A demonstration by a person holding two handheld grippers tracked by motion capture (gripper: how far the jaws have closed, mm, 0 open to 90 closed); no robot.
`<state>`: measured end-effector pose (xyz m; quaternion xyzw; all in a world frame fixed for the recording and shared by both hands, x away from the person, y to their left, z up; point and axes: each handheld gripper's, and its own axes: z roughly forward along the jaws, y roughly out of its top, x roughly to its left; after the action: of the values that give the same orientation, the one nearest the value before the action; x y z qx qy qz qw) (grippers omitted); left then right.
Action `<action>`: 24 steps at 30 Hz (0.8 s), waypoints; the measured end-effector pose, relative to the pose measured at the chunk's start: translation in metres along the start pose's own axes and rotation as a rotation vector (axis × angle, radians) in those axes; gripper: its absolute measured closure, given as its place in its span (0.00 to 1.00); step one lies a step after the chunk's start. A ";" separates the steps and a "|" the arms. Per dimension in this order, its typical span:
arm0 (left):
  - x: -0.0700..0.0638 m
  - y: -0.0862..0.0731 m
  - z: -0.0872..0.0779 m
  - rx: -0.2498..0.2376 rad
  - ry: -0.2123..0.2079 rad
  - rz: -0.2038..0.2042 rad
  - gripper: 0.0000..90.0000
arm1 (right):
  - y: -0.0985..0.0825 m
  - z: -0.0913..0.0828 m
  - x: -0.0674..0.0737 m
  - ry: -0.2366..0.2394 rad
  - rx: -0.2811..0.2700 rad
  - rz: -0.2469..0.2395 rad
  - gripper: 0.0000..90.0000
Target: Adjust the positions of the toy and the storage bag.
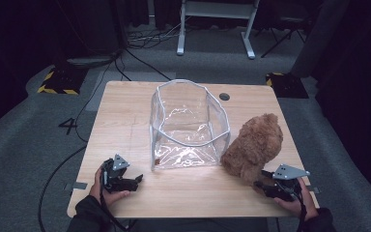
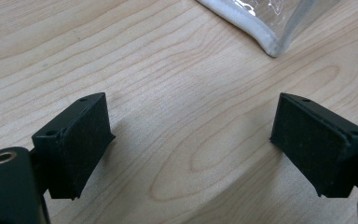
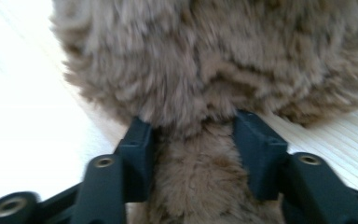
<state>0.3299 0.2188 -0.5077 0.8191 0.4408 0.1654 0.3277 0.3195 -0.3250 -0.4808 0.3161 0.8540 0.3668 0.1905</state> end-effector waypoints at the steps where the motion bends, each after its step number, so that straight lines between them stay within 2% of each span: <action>1: 0.000 0.000 0.000 0.000 0.000 0.000 0.13 | -0.001 0.000 -0.002 0.003 -0.001 0.000 0.61; 12: 0.000 0.000 0.000 0.000 -0.001 0.000 0.13 | -0.003 0.001 -0.005 0.017 0.006 -0.029 0.75; 16: 0.000 0.000 0.000 0.001 0.002 0.002 0.13 | -0.004 -0.003 -0.010 0.000 0.009 -0.055 0.81; 24: -0.001 0.001 0.001 -0.001 -0.002 0.000 0.13 | -0.011 -0.008 -0.022 0.018 -0.004 -0.025 0.82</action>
<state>0.3307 0.2175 -0.5078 0.8192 0.4403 0.1647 0.3285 0.3266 -0.3497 -0.4814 0.3016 0.8589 0.3689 0.1878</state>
